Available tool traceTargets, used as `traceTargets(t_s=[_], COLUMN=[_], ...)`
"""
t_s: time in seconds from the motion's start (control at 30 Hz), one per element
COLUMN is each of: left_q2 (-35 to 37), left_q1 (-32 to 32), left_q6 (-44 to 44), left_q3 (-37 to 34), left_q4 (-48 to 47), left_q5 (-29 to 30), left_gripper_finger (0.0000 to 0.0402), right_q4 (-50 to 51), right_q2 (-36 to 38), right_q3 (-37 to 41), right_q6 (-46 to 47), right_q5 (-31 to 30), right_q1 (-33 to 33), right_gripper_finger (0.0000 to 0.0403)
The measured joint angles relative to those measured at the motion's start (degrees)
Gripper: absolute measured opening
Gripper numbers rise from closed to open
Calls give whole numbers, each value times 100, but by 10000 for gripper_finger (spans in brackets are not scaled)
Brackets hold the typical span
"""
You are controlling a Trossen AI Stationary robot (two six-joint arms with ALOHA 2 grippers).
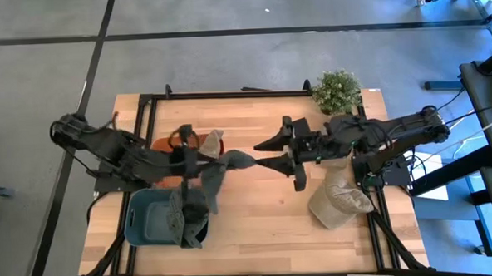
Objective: Pick & Place hat
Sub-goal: Put the gray cap into the blue bin
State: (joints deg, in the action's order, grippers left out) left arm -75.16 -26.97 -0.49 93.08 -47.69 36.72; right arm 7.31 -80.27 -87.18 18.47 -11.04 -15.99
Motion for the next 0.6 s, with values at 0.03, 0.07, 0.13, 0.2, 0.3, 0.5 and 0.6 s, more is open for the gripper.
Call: traceTargets(t_s=[0.03,0.07,0.13,0.2,0.3,0.5,0.6], left_q2=[0,-2,-2,2,4,-5,-9], left_q1=[-19,-45,-88,-183,-422,-1220,-1775], left_q6=[-333,-679,-1393,-2009,-2721,-4465,-5371], left_q3=[186,375,735,1036,1271,1429,1568], left_q4=[-282,-543,-911,-1230,-1777,-2826,-3333], left_q5=[-148,-332,-708,-902,-784,80,613], left_gripper_finger=[3,3,3,3,3,3,3], right_q4=[88,194,393,653,1068,1701,1744], right_q2=[49,91,150,142,109,46,46], right_q3=[0,0,0,0,9,31,31], right_q6=[-30,-62,-93,-77,-73,228,219], right_q5=[-67,-161,-409,-653,-909,-1186,-1206], right_q1=[0,0,0,0,2,4,28], right_gripper_finger=[190,190,190,188,187,187,187])
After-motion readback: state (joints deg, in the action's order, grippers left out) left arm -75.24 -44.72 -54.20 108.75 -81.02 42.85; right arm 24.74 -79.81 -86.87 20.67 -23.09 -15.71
